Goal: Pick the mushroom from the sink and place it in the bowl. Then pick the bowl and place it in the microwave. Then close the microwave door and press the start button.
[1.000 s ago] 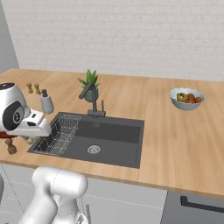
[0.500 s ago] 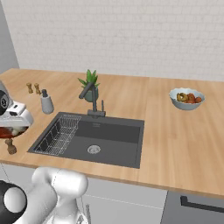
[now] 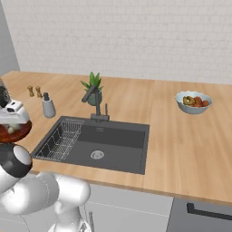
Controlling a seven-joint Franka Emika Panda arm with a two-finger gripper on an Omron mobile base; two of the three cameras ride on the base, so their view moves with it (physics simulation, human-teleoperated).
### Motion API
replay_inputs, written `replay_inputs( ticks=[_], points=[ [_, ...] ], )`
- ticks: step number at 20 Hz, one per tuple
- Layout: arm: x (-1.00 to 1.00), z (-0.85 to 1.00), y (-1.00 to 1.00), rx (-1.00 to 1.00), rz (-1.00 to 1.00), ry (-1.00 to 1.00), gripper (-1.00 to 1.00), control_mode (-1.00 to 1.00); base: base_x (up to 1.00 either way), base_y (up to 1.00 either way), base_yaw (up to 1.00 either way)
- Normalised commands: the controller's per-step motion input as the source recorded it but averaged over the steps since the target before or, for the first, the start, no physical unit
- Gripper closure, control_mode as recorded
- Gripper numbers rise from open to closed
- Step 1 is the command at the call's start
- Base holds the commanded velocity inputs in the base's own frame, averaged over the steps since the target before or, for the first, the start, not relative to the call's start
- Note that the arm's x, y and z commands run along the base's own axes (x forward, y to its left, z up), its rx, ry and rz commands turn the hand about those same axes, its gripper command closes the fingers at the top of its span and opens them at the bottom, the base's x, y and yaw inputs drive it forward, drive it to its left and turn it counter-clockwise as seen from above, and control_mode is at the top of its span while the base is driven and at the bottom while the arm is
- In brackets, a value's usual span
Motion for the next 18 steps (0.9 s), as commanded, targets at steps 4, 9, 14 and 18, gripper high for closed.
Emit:
replay_inputs(
  ticks=[4, 9, 14, 18],
  points=[
    [0.58, -0.32, 0.61, 0.00, 0.00, 0.15, 1.00, -1.00, 0.00, 0.00, 0.00],
    [0.56, -0.27, 0.60, 0.00, 0.00, 0.09, 1.00, -1.00, 0.00, 0.00, 0.00],
    [0.46, -0.29, 0.53, -0.04, -0.01, 0.05, 1.00, -1.00, 0.00, 0.00, 0.00],
    [0.40, -0.33, 0.33, -0.02, -0.03, 0.02, 1.00, -1.00, 0.00, 0.00, 0.00]
  ],
)
